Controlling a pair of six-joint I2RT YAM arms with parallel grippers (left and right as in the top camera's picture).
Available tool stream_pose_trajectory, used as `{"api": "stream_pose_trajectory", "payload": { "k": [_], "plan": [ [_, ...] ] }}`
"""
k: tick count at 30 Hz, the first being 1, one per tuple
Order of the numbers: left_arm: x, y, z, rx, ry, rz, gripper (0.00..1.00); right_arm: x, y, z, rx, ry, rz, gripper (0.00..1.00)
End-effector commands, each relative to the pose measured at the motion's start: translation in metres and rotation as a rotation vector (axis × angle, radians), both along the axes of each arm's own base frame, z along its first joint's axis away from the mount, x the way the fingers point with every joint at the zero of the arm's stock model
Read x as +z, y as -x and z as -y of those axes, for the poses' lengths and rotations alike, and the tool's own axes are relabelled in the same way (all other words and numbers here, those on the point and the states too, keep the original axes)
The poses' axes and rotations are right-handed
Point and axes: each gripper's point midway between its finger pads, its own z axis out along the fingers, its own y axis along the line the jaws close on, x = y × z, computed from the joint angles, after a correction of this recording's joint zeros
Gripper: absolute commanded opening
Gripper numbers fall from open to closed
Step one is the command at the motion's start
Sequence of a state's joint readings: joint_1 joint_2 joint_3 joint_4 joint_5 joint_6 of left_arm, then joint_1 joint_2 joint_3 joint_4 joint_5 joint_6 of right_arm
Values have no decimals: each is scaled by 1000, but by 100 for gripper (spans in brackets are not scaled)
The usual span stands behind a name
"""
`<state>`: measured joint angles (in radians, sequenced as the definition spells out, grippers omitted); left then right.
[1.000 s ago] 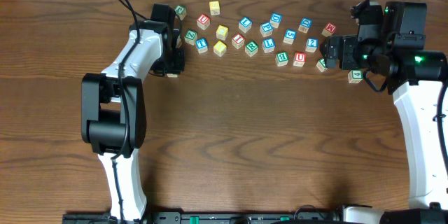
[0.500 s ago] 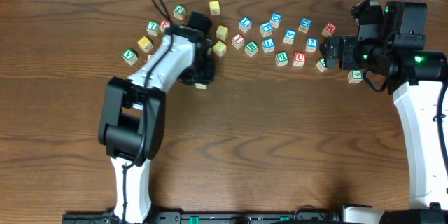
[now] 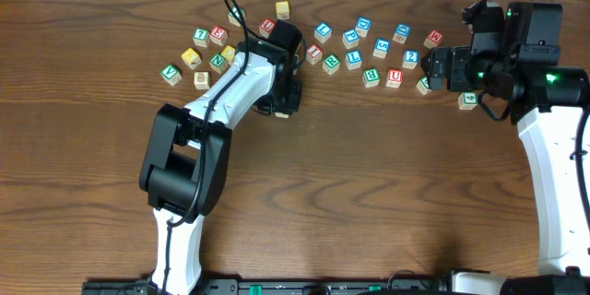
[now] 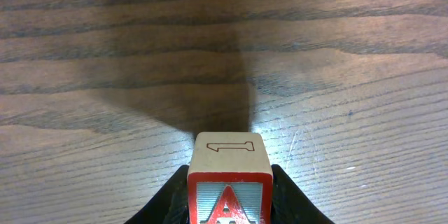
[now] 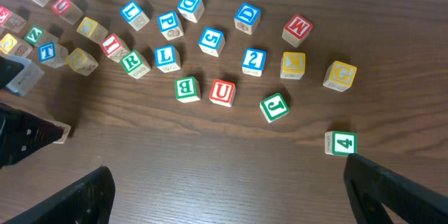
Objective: Spell out AI2
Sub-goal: 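Carry the red A block forward and set it down in open space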
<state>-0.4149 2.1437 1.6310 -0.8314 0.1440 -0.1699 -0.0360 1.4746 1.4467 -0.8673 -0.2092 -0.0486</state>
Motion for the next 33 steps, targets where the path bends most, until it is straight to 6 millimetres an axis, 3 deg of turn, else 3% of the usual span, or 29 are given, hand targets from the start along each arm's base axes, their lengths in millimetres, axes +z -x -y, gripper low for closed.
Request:
{"api": "stream_pose_trajectory", "payload": {
  "k": [1, 18, 20, 23, 33],
  "plan": [
    [13, 0, 2, 36, 16, 19, 26, 10, -2, -1, 11, 12, 28, 99],
    [3, 1, 1, 90, 13, -8, 26, 10, -2, -1, 11, 12, 28, 99],
    [3, 1, 2, 90, 14, -6, 27, 10, -2, -1, 11, 12, 28, 99],
    [3, 1, 2, 89, 14, -6, 36, 10, -2, -1, 11, 12, 28, 99],
    [3, 1, 2, 89, 14, -6, 36, 10, -2, -1, 11, 12, 28, 99]
  ]
}}
